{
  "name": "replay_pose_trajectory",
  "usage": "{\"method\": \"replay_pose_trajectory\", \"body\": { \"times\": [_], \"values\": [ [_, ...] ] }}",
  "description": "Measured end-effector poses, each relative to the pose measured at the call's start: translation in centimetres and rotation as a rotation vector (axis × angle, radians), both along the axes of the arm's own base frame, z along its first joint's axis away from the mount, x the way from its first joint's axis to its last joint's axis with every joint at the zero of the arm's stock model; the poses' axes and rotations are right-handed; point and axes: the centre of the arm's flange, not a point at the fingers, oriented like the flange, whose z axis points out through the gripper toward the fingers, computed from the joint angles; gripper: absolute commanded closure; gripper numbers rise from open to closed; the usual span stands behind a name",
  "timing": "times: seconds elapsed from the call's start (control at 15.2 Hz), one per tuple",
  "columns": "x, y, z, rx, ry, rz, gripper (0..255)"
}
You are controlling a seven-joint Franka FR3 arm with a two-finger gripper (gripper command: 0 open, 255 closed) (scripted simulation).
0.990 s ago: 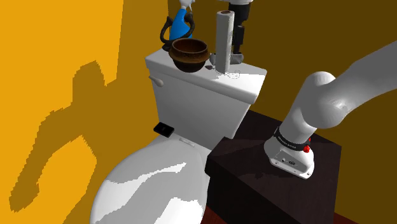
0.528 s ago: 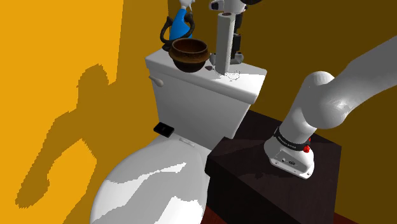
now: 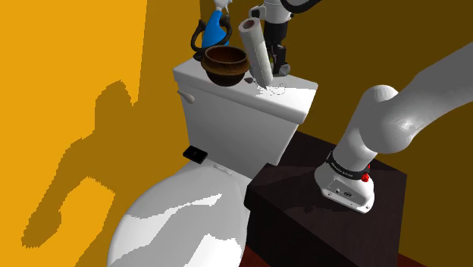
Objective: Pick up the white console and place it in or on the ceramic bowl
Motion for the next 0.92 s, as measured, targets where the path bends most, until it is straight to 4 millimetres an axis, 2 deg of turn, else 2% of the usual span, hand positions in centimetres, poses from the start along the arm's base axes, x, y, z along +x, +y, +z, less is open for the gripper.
{"method": "replay_pose_trajectory", "body": {
  "times": [0.07, 0.13, 0.79, 0.92],
  "values": [
    [0.0, 0.0, 0.0, 0.0, 0.0, 0.0, 0],
    [0.0, 0.0, 0.0, 0.0, 0.0, 0.0, 255],
    [0.0, 0.01, 0.0, 0.0, 0.0, 0.0, 255],
    [-0.02, -0.01, 0.64, 0.0, 0.0, 0.0, 255]
  ]
}}
